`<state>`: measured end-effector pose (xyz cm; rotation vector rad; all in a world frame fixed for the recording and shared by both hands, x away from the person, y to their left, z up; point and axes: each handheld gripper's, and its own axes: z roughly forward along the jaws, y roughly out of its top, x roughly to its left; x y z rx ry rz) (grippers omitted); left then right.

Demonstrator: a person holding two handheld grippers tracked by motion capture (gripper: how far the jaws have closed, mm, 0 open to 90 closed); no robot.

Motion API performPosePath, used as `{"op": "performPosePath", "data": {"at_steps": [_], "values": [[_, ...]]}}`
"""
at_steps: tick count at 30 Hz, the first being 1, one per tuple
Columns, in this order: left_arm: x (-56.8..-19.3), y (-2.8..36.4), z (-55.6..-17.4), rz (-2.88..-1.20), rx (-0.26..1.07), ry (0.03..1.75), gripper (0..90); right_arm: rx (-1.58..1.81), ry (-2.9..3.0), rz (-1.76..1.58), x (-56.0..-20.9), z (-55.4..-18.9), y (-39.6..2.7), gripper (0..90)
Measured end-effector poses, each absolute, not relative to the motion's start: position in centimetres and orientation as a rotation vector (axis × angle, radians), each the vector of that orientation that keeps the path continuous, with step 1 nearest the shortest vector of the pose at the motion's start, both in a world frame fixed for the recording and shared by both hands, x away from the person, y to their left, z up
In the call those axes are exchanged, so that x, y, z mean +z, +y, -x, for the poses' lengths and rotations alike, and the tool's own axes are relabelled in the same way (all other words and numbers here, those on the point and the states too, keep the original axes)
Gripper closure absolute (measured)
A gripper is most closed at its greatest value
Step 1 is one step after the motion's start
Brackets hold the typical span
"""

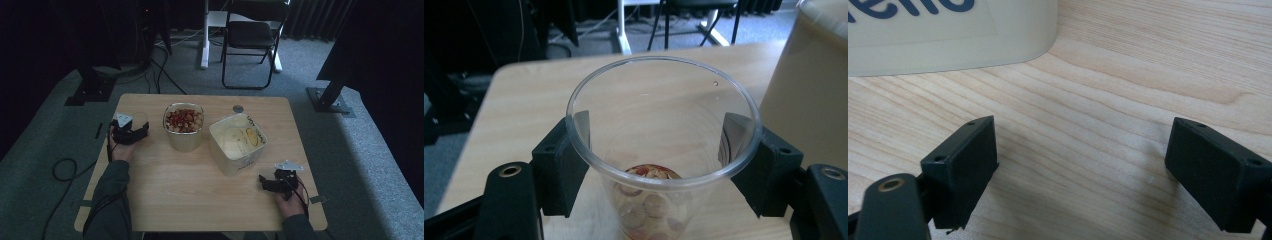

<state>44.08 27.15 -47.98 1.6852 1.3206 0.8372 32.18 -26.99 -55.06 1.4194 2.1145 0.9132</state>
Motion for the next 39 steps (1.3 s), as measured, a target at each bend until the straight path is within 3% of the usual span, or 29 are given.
{"op": "performPosePath", "data": {"at_steps": [25, 39], "values": [[-34.3, 22.7, -44.8, -1.767, 0.980, 1.030, 29.8, 0.913, 2.114, -1.420, -55.1, -32.2, -27.0, 12.9], [-32.5, 19.3, -44.9, -2.004, 1.235, 0.909, 30.0, 0.913, 2.116, -1.417, -55.1, -32.1, -27.0, 13.0]]}}
